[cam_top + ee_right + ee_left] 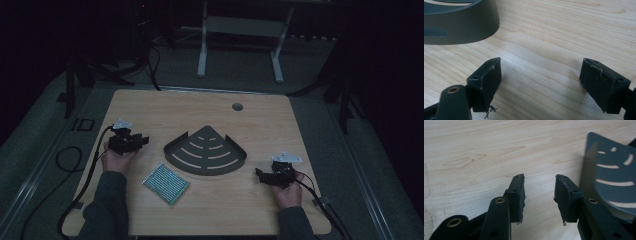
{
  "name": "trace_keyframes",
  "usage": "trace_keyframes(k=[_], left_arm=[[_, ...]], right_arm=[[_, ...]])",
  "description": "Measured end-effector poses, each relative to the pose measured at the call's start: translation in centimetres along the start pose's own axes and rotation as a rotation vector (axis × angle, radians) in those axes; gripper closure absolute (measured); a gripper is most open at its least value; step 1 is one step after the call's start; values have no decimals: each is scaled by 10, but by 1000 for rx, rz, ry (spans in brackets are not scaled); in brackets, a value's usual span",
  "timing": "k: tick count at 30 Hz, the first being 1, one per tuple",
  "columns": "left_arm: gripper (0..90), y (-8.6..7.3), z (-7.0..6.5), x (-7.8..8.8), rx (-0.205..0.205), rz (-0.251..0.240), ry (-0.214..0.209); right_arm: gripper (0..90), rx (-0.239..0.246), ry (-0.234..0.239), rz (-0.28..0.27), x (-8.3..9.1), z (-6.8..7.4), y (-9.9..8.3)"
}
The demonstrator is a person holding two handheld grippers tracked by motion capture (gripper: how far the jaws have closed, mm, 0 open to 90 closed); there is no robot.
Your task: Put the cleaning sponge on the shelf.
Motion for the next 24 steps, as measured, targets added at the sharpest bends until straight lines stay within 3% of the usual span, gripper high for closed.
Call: trace_keyframes(k=[4, 9, 14, 24], left_arm=[[615, -2, -8, 10, -9, 9, 4], [638, -11, -22, 26, -3, 12, -51], [684, -22, -37, 41, -4, 30, -78], [821, -39, -72, 55, -73, 88, -111]], right_arm=[[174, 0, 0, 0, 0, 0, 0], [174, 0, 0, 0, 0, 0, 0], [175, 0, 0, 0, 0, 0, 0], [174, 2, 0, 1, 0, 0, 0]])
Point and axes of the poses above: each handheld gripper's, and its own axes: x roughly backward along the jaws, y roughly out of its top, z roughly to its left, the point moved 3 cm from there along -x, roughly forward along the jaws, and after that the axes turned 3 degrees about z, right-handed, at the moved point
